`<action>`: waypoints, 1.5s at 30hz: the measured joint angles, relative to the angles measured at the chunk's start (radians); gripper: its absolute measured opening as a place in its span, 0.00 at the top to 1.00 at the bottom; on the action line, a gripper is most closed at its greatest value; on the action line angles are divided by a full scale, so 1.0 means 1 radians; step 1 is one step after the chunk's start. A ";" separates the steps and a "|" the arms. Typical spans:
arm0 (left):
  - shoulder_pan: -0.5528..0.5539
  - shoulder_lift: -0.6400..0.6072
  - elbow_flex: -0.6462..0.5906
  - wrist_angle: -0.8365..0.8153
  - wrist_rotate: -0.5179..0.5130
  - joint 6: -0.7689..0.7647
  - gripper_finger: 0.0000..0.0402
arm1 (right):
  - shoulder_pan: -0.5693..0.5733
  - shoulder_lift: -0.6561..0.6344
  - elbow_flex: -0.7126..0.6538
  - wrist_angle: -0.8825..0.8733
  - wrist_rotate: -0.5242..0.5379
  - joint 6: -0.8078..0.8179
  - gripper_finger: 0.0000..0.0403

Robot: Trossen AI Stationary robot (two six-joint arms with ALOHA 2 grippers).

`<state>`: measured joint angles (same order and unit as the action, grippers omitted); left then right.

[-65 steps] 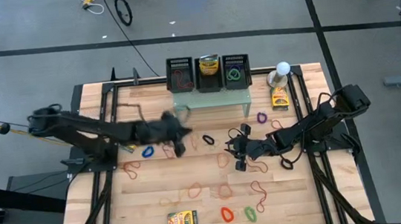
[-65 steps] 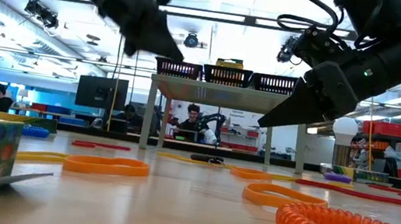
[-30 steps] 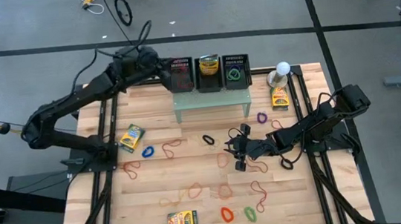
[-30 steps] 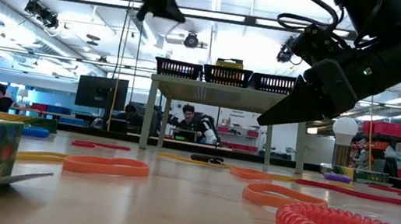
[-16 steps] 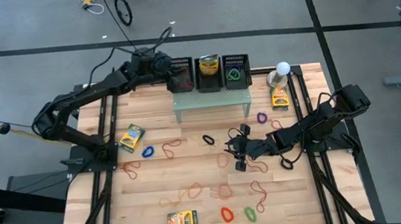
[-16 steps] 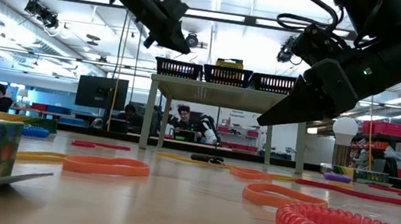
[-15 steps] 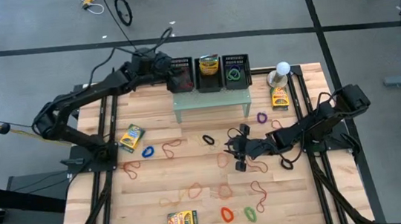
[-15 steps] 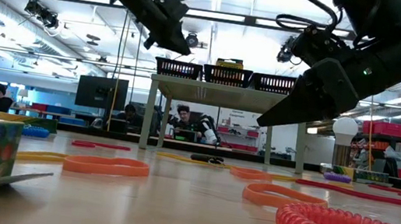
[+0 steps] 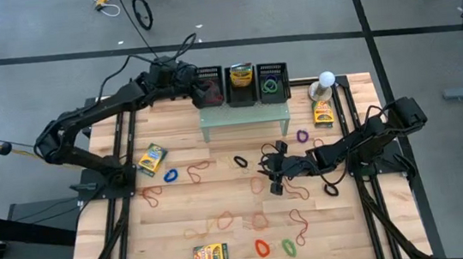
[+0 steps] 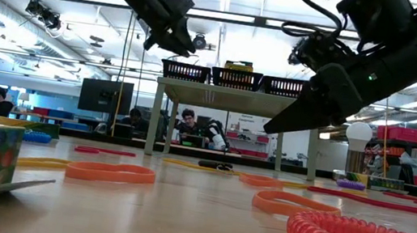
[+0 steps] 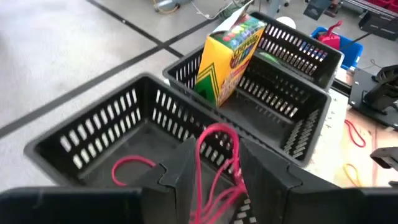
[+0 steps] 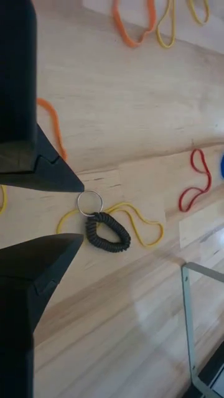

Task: Pick & Place Office Desk Supplies
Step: Put the red rubberband on the left black bin on the shelf, then put the black spring bracelet into the right black bin on the shelf

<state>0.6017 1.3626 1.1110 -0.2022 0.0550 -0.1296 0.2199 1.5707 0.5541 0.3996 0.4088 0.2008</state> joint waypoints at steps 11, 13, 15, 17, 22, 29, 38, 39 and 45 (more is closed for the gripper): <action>-0.020 -0.090 0.000 -0.033 0.008 -0.042 0.67 | 0.000 0.000 0.000 0.023 -0.002 0.001 0.68; -0.019 -0.107 0.000 -0.036 0.030 -0.042 0.67 | 0.000 0.000 0.000 0.043 -0.003 0.002 0.68; -0.019 -0.119 0.000 -0.039 0.053 -0.029 0.67 | 0.000 -0.001 0.000 0.081 -0.002 0.002 0.68; -0.021 -0.127 0.000 -0.042 0.061 -0.042 0.67 | -0.002 -0.001 0.000 0.103 0.002 0.002 0.68; -0.037 -0.153 0.000 -0.047 0.047 -0.065 0.67 | -0.002 -0.001 0.000 0.151 0.003 -0.015 0.68; -0.184 -0.222 -0.058 -0.080 -0.041 -0.031 0.90 | -0.009 -0.001 0.000 0.209 0.006 -0.012 0.68; -0.396 -0.375 -0.409 0.298 -0.104 -0.047 0.98 | -0.021 -0.001 0.020 0.314 0.110 0.049 0.69; -0.408 -0.394 -0.445 0.326 -0.104 -0.039 0.98 | -0.020 -0.002 0.037 0.305 0.134 0.048 0.70; -0.441 -0.515 -0.610 0.465 -0.073 -0.055 0.98 | -0.023 -0.004 0.224 -0.066 0.105 0.243 0.86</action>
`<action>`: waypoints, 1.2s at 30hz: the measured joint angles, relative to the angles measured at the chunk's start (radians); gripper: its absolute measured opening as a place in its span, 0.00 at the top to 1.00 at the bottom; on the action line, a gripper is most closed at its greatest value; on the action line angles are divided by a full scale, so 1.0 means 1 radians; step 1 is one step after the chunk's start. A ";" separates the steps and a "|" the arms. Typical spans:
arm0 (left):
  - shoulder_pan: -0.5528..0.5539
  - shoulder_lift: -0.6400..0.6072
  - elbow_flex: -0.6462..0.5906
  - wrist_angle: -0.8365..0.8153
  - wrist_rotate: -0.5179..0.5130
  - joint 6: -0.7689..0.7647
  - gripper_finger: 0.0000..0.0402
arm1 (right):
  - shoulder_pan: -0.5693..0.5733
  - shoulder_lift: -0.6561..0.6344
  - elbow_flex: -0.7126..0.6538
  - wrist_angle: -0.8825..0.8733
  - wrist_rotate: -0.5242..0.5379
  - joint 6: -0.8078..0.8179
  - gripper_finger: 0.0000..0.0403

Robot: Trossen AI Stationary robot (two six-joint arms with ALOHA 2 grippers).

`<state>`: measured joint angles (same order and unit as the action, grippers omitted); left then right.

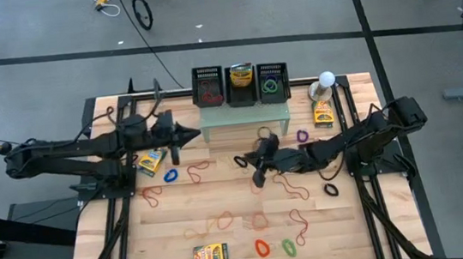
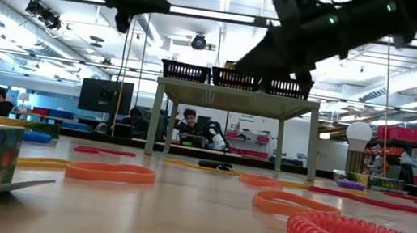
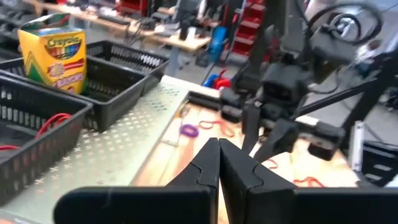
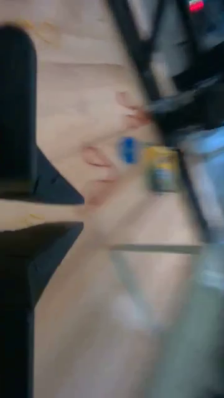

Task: Pick & Place Office Desk Supplies
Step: Put the black spring bracelet into the right black bin on the shelf

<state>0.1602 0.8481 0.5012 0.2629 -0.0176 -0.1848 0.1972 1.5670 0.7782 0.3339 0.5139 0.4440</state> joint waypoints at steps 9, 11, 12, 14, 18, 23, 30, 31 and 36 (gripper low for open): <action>-0.004 -0.145 -0.151 0.068 0.028 -0.033 0.98 | -0.032 0.000 0.156 -0.624 -0.255 0.466 0.93; -0.004 -0.164 -0.168 0.068 0.030 -0.050 0.98 | -0.021 0.000 0.126 -0.640 -0.322 0.486 0.94; -0.004 -0.172 -0.175 0.068 0.030 -0.061 0.98 | -0.009 0.000 0.113 -0.656 -0.339 0.497 0.95; -0.004 -0.183 -0.181 0.051 0.030 -0.080 0.98 | 0.012 -0.005 0.109 -0.709 -0.369 0.502 0.98; -0.004 -0.182 -0.181 0.045 0.027 -0.110 0.98 | 0.053 -0.028 0.120 -0.791 -0.420 0.487 0.98; -0.006 -0.160 -0.180 0.034 0.027 -0.122 0.98 | 0.133 -0.039 0.120 -0.870 -0.474 0.502 0.99; -0.004 -0.148 -0.180 0.046 0.018 -0.108 0.98 | 0.201 -0.080 0.121 -0.869 -0.498 0.576 0.99; -0.003 -0.149 -0.180 0.050 0.017 -0.107 0.98 | 0.207 -0.079 0.121 -0.852 -0.497 0.585 0.99; -0.003 -0.148 -0.180 0.055 0.018 -0.107 0.98 | 0.245 -0.069 0.121 -0.810 -0.507 0.595 0.99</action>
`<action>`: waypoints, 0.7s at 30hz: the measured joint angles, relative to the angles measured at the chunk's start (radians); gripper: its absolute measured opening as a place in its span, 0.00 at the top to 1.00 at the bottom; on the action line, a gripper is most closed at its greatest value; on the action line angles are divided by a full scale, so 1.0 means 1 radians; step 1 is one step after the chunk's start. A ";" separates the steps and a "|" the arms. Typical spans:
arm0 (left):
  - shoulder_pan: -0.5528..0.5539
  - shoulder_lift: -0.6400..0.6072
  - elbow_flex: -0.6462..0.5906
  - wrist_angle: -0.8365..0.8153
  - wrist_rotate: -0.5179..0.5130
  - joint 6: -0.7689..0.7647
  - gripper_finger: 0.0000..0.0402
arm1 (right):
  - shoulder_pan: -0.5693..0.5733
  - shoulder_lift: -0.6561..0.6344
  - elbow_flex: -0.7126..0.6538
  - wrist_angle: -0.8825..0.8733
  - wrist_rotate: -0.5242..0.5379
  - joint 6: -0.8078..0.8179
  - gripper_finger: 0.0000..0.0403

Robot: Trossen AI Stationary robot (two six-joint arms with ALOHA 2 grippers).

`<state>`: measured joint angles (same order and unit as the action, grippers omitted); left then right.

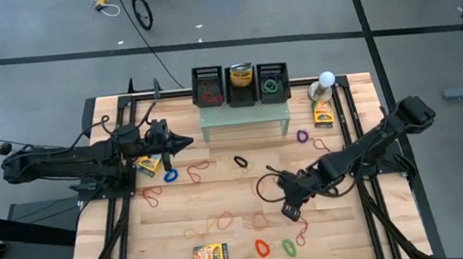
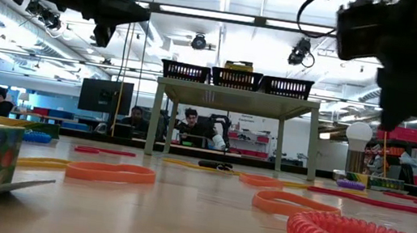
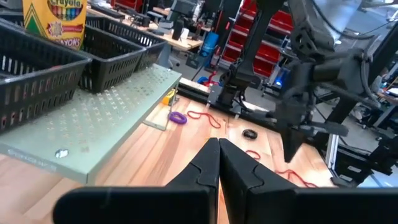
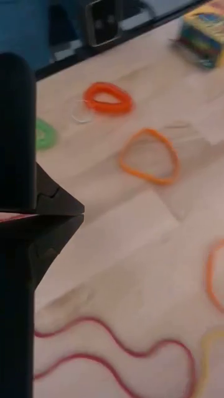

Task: Pick & Place Office Desk Supplies
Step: Put the black spring bracelet into the right black bin on the shelf

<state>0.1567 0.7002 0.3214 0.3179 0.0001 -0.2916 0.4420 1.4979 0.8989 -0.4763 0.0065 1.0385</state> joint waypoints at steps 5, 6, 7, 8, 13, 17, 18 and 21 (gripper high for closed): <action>0.000 0.000 0.000 -0.001 0.000 0.000 0.98 | 0.028 0.000 0.000 0.006 -0.045 -0.034 0.98; 0.000 0.000 0.000 -0.001 0.000 0.000 0.98 | 0.029 0.000 0.000 0.012 -0.057 -0.037 0.98; 0.000 0.000 0.000 -0.001 0.000 0.000 0.98 | 0.029 0.000 0.000 0.016 -0.073 -0.040 0.97; 0.000 0.000 0.000 -0.001 0.000 0.000 0.98 | 0.031 0.000 0.000 0.018 -0.089 -0.041 0.95; 0.000 0.000 0.000 -0.001 0.000 0.000 0.98 | 0.033 0.000 0.000 0.018 -0.130 -0.059 0.85; 0.000 0.000 0.000 0.000 0.000 0.000 0.98 | 0.033 0.000 0.000 0.018 -0.141 -0.075 0.79; 0.000 0.000 0.000 0.000 0.000 0.000 0.98 | 0.032 0.000 0.000 0.015 -0.142 -0.077 0.77; 0.000 0.000 0.000 0.000 0.000 0.000 0.98 | 0.024 0.000 0.000 -0.082 -0.155 -0.105 0.74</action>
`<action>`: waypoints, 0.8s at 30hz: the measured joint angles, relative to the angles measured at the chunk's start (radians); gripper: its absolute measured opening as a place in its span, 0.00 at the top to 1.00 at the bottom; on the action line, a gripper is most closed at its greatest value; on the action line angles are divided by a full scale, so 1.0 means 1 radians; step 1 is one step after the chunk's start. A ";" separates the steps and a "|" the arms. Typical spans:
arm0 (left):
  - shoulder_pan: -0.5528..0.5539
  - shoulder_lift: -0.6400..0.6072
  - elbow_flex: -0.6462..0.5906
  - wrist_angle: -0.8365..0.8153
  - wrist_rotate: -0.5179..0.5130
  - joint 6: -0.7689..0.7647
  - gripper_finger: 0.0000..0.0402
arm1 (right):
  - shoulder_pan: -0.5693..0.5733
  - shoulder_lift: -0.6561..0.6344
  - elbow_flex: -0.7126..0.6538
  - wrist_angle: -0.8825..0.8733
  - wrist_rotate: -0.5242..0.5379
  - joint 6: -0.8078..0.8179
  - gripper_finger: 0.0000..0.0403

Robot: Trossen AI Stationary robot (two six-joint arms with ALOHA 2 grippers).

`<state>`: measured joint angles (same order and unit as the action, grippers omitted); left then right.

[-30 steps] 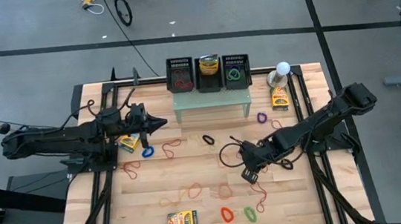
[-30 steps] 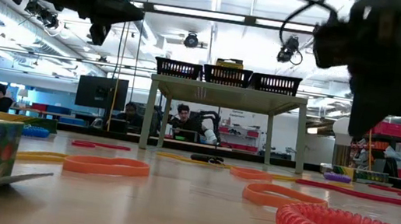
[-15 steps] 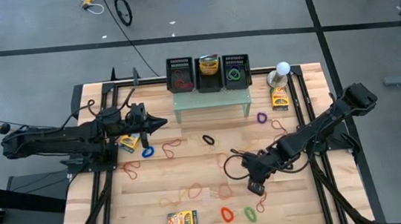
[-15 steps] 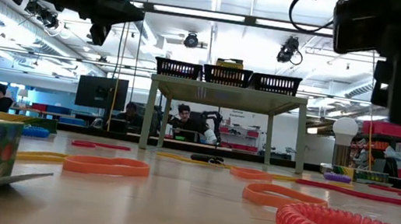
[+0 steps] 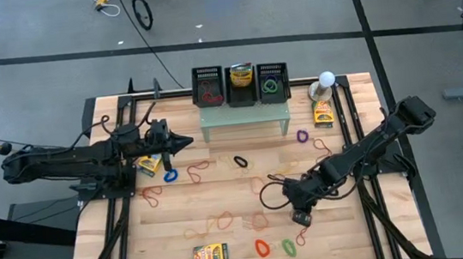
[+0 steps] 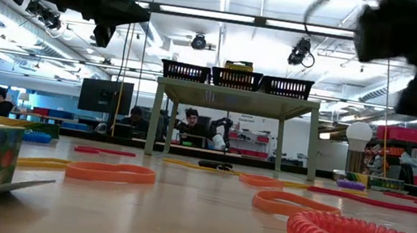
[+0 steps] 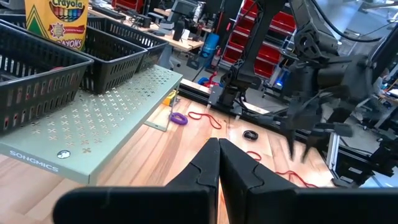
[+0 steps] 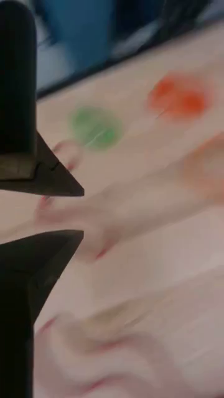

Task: Pick & Place Office Desk Supplies
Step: Put the black spring bracelet into the right black bin on the shelf

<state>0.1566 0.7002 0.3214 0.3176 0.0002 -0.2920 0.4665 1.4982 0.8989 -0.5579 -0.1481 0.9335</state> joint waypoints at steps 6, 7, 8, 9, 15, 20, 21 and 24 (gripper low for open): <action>0.000 0.000 0.000 0.001 0.000 0.000 0.98 | -0.068 -0.037 -0.006 -0.473 -0.083 -0.283 0.64; 0.000 0.000 0.000 0.001 0.000 0.000 0.98 | -0.085 -0.044 -0.015 -0.506 -0.065 -0.335 0.62; 0.000 0.000 0.000 0.000 0.000 0.000 0.98 | -0.105 -0.053 -0.034 -0.507 -0.062 -0.374 0.60; 0.000 0.000 0.000 0.001 0.000 0.000 0.98 | -0.126 -0.062 -0.061 -0.491 -0.069 -0.397 0.59; 0.000 0.000 0.000 0.002 0.001 0.000 0.98 | -0.221 -0.131 -0.221 -0.448 -0.109 -0.408 0.56; 0.000 0.000 0.000 0.002 0.001 0.000 0.98 | -0.234 -0.230 -0.308 -0.414 -0.156 -0.385 0.56; 0.000 0.000 0.000 0.002 0.001 0.000 0.98 | -0.234 -0.239 -0.327 -0.382 -0.174 -0.367 0.56; 0.000 0.000 0.000 0.002 0.001 0.000 0.98 | -0.234 -0.245 -0.378 -0.336 -0.180 -0.324 0.56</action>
<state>0.1569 0.7002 0.3214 0.3191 0.0010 -0.2920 0.2321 1.2537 0.5210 -0.8938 -0.3278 0.6093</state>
